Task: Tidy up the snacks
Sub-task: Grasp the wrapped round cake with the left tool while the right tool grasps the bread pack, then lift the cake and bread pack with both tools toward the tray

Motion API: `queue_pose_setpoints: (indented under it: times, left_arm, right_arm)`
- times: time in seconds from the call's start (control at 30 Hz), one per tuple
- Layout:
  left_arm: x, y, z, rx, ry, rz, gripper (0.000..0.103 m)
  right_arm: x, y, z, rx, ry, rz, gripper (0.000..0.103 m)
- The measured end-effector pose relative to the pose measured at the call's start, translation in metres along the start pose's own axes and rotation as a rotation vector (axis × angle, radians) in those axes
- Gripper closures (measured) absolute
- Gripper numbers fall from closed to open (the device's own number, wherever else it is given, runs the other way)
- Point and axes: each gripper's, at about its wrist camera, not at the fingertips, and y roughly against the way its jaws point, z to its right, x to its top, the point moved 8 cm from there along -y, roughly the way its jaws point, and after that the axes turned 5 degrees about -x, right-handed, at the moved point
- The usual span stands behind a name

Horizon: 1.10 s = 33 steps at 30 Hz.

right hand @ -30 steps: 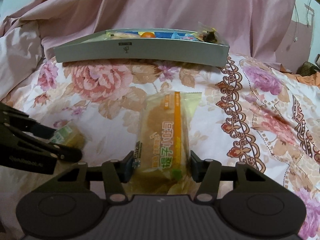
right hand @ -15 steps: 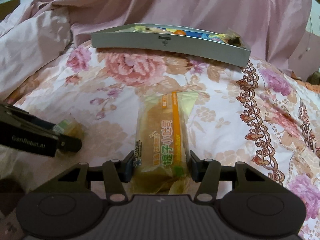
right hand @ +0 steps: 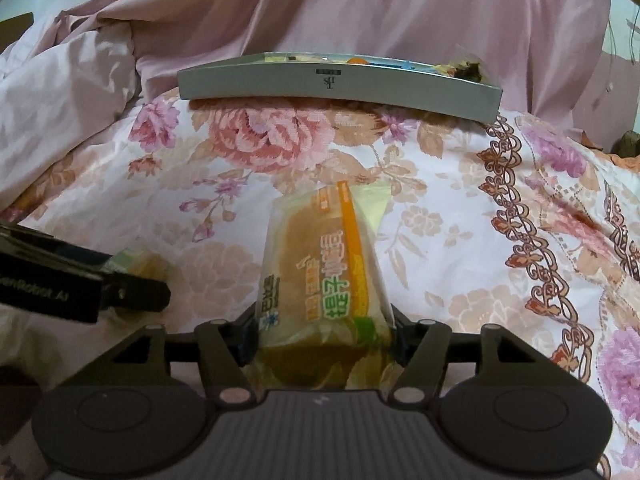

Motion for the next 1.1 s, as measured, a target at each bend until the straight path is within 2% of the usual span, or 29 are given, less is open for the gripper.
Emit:
queue_pose_setpoints:
  times: [0.23, 0.37, 0.43, 0.47, 0.53, 0.83, 1.1]
  left_arm:
    - [0.0, -0.001, 0.002, -0.004, -0.015, -0.006, 0.031]
    - [-0.001, 0.0, 0.0, 0.012, -0.016, -0.002, 0.04]
    - [0.0, 0.0, -0.001, 0.022, -0.014, 0.0, 0.045]
    - [0.0, 0.0, -0.001, 0.025, -0.013, 0.002, 0.049]
    - [0.0, 0.001, -0.003, 0.028, -0.01, 0.004, 0.05]
    - [0.0, 0.003, -0.001, 0.04, -0.014, 0.017, 0.052]
    - [0.002, 0.006, -0.003, 0.044, 0.004, 0.039, 0.052]
  right_arm:
    - [0.001, -0.004, 0.0, -0.019, 0.008, 0.016, 0.024]
    - [0.001, -0.004, 0.001, -0.013, -0.006, 0.016, 0.024]
    - [0.002, -0.003, -0.001, -0.001, 0.002, 0.021, 0.034]
    - [0.002, -0.002, -0.004, 0.007, 0.009, 0.022, 0.036]
    - [0.002, -0.001, -0.007, 0.009, 0.027, 0.027, 0.043]
    - [0.002, 0.003, -0.02, -0.014, 0.116, 0.066, 0.046]
    - [0.0, 0.009, -0.038, -0.107, 0.32, 0.146, 0.047]
